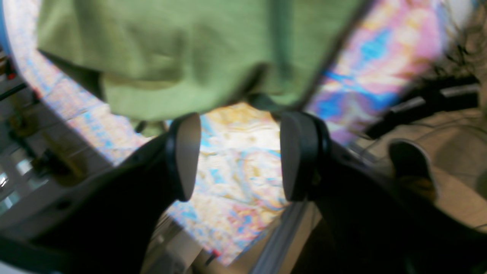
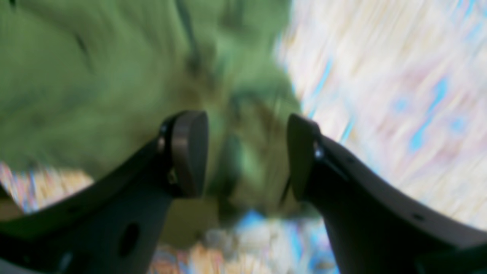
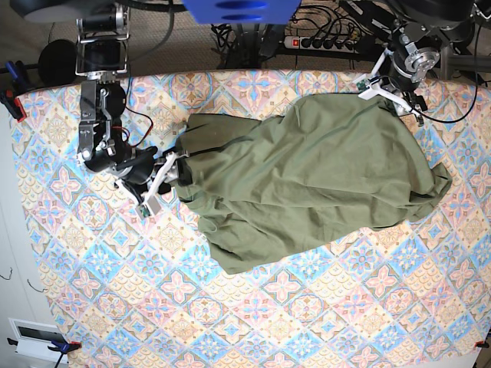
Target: Layout the t-shirt on the table in an organized manner, then fold the t-shirt properly
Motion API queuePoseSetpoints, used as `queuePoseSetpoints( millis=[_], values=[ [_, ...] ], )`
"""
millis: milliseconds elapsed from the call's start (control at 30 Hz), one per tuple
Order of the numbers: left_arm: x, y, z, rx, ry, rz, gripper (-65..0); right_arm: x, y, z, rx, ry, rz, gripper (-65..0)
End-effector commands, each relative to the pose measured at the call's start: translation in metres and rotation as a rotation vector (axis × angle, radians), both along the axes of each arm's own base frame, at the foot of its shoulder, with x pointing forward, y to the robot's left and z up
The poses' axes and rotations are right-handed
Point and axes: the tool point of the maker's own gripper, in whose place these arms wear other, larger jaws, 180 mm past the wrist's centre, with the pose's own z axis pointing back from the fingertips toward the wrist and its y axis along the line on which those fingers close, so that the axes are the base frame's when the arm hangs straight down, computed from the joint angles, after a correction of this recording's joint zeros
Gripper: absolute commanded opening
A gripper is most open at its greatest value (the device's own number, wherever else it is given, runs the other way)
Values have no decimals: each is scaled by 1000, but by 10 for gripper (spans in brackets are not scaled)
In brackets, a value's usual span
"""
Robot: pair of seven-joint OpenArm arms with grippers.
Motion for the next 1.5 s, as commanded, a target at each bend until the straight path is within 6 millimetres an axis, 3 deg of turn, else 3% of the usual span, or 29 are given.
queuePoseSetpoints(
  millis=[0, 100, 267, 433, 533, 733, 967, 1033, 1300, 1400, 1467],
  values=[
    [13, 11, 13, 33, -54, 8, -318, 17, 2, 23, 24, -86, 4, -327],
    [25, 21, 23, 45, -93, 39, -318, 15, 5, 20, 23, -77, 13, -327],
    [31, 30, 29, 60, -119, 59, -318, -3, 27, -6, 21, 7, 84, -328],
    [15, 35, 20, 81, -68, 54, -318, -9, 26, -15, 15, 36, 89, -328],
    [1, 45, 17, 119, -16, 22, -318, -25, 25, -26, 16, 73, 86, -328],
    [4, 61, 7, 153, -2, 43, -318, -39, 25, -35, 20, 104, 85, -328],
    [30, 53, -14, 170, 2, -6, -318, -50, 31, -28, 22, 83, 103, -329],
    [36, 36, -21, 141, -3, -26, -318, -54, 31, -28, 22, 84, 106, -329],
    [44, 12, -28, 96, -10, -52, -318, -60, 6, -23, 16, 73, 26, -329],
    [43, 18, -42, 103, 9, -19, -319, -64, 3, -21, 14, 69, 17, -329],
    [50, 10, -46, 75, -4, -25, -321, -67, 3, -21, 14, 71, 17, -329]
  ],
)
